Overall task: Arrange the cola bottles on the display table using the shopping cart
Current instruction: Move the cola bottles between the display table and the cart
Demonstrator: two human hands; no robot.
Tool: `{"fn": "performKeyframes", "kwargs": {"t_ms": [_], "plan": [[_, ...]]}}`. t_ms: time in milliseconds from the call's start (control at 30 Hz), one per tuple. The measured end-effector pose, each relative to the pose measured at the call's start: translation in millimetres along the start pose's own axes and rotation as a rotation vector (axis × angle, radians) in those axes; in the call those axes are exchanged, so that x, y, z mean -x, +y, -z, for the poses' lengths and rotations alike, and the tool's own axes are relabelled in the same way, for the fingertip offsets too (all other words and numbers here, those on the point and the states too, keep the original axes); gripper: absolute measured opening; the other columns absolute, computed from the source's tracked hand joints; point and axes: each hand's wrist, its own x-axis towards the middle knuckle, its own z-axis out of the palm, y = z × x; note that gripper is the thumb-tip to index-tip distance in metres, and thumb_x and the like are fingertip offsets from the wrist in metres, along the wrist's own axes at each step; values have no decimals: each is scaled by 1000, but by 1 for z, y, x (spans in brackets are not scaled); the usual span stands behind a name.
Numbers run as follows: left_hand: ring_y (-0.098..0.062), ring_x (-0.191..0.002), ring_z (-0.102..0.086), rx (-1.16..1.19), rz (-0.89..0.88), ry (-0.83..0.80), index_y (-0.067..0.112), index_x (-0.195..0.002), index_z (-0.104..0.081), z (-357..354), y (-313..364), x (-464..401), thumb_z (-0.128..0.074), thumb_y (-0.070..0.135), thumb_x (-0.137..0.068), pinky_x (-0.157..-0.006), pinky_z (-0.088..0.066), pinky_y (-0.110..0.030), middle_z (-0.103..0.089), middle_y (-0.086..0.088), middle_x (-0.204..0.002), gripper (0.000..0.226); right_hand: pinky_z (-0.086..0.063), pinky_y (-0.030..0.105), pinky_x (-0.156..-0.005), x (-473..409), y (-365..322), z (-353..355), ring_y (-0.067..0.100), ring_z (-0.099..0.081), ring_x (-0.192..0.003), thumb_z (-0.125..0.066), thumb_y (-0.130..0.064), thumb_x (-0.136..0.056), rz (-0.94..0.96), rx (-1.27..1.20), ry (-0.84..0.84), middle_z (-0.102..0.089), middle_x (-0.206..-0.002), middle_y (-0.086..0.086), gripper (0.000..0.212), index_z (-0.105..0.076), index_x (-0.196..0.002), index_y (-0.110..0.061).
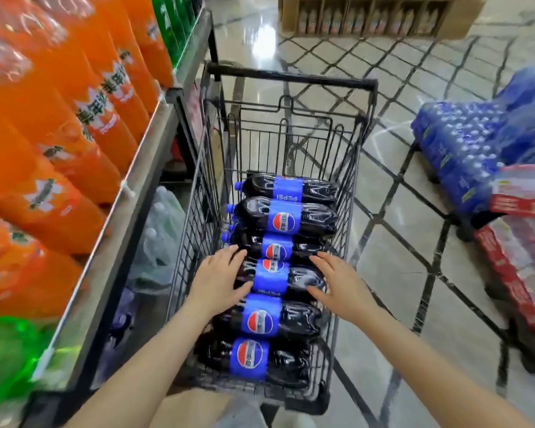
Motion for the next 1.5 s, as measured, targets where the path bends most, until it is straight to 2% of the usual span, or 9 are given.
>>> {"fn": "performKeyframes", "kwargs": {"t_ms": [100, 200, 400, 533, 633, 867, 1067, 1300, 1500], "plan": [[-34, -117, -59, -5, 2, -55, 7, -133, -58, -5, -34, -61, -77, 52, -73, -90, -53, -47, -59, -16, -131, 77, -26, 37, -112, -51, 12, 3, 26, -34, -137, -60, -43, -89, -39, 6, -25, -36, -149, 5, 67, -35, -146, -17], [-34, -126, -52, -4, 9, -81, 9, -139, -51, -12, -66, -123, -74, 55, -75, -97, -47, -46, -53, -15, -139, 83, -29, 41, -110, -104, 25, 3, 30, -38, -134, -64, -45, -86, -69, 23, -31, -39, -148, 8, 71, -37, -145, -15], [-30, -138, -35, -2, -7, -225, 15, -152, -30, -46, -106, -216, -72, 70, -68, -111, -35, -40, -36, -13, -151, 109, -21, 43, -115, -196, 58, -13, 26, -26, -141, -66, -58, -77, -130, 137, -168, -27, -154, 9, 92, -25, -149, -17], [-26, -138, -38, 160, -31, -392, 13, -154, -23, -69, -120, -252, -82, 69, -54, -112, -33, -35, -39, -10, -151, 128, -18, 50, -114, -222, 72, -33, 26, -27, -139, -68, -64, -67, -104, 218, -268, -29, -153, 6, 106, -20, -151, -20], [-25, -129, -51, 260, -18, -465, 14, -151, -25, -74, -123, -261, -85, 68, -48, -106, -40, -33, -51, -9, -144, 131, -33, 55, -103, -226, 77, -43, 30, -44, -123, -72, -68, -53, -77, 295, -216, -48, -139, 7, 113, -34, -147, -18], [-27, -118, -58, 299, 46, -391, 23, -146, -28, -65, -111, -235, -78, 73, -47, -92, -48, -37, -62, -4, -130, 121, -32, 55, -99, -235, 68, -35, 31, -36, -124, -71, -67, -56, -30, 415, -341, -36, -142, 4, 124, -6, -153, -23], [-24, -116, -60, 262, 109, -368, 22, -144, -27, -55, -93, -187, -73, 78, -54, -92, -49, -36, -59, 0, -132, 115, -38, 58, -94, -227, 67, -34, 29, -49, -119, -74, -64, -46, 102, 419, -317, -52, -132, 6, 117, -31, -146, -20], [-19, -116, -59, 198, 144, -199, 24, -144, -31, -22, -73, -130, -54, 86, -48, -87, -48, -35, -58, 5, -129, 116, -49, 55, -80, -191, 47, -30, 31, -61, -103, -75, -70, -23, 126, 410, -239, -63, -118, 7, 127, -42, -134, -18], [-13, -118, -60, 171, 205, -79, 35, -148, -28, 11, -52, -47, -61, 89, -46, -88, -50, -35, -60, 13, -130, 120, -47, 49, -86, -126, 8, -4, 30, -58, -102, -68, -70, -34, 213, 415, -119, -59, -119, 5, 117, -44, -136, -19]]}}
